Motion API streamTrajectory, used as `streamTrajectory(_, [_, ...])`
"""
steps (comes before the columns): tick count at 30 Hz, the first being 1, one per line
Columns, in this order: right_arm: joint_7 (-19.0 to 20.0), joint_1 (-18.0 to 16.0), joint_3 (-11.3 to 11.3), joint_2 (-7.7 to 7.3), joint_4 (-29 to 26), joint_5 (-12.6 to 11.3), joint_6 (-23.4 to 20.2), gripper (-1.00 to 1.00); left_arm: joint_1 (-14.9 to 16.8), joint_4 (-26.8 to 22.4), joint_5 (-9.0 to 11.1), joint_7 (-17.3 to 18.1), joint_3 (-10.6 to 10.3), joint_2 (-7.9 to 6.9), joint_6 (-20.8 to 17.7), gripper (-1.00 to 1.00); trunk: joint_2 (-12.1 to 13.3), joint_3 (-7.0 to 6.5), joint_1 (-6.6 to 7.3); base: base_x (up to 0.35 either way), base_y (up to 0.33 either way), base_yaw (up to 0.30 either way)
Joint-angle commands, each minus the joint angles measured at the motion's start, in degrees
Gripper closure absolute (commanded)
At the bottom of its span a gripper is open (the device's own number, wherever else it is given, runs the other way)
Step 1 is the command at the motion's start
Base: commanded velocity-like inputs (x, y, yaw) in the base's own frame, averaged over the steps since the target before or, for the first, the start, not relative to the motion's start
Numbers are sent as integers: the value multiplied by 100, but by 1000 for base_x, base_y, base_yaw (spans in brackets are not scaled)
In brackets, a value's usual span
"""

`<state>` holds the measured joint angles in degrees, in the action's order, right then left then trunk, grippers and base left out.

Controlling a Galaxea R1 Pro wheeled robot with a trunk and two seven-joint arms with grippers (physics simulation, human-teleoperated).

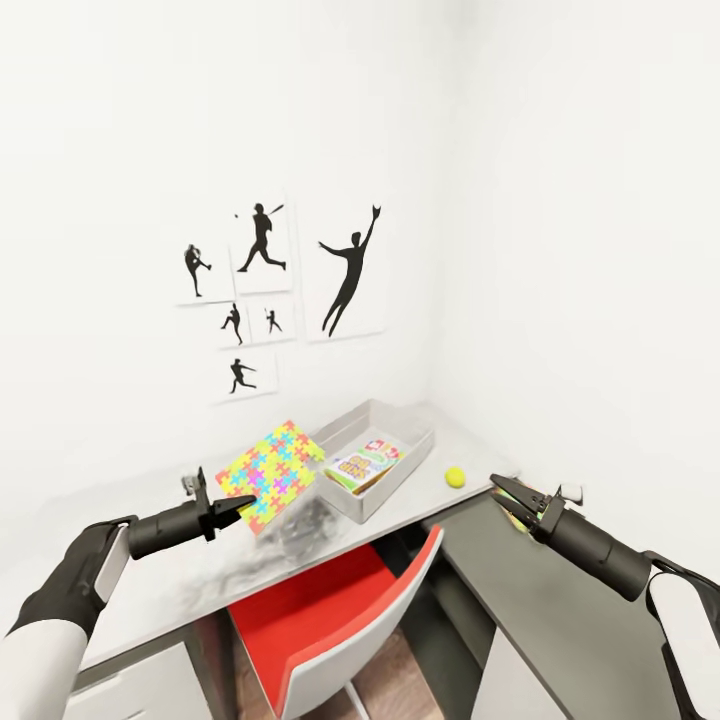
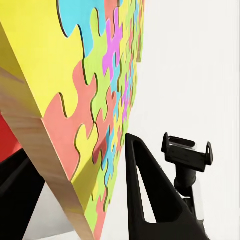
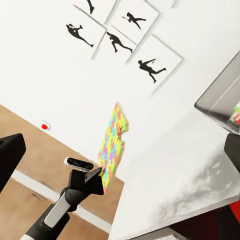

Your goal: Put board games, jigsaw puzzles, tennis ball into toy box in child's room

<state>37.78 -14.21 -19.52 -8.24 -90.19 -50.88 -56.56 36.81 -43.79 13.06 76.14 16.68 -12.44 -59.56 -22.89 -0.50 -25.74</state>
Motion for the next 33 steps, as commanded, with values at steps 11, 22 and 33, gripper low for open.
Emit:
streamTrajectory(11, [60, -3, -16, -2, 0, 22, -30, -100, -6, 2, 12, 58, 2, -6, -44, 100, -3, 2, -4, 161, 0, -63])
streamTrajectory(22, [62, -3, -16, -1, 1, 17, -31, -100, -7, 2, 13, 59, 2, -13, -44, 100, -3, 2, -4, 68, -3, -79])
streamTrajectory(33, [1, -3, -2, 6, 1, 55, -17, -100, 68, 5, -4, -136, -1, 84, -38, 100, -3, 2, -4, 72, -22, -67])
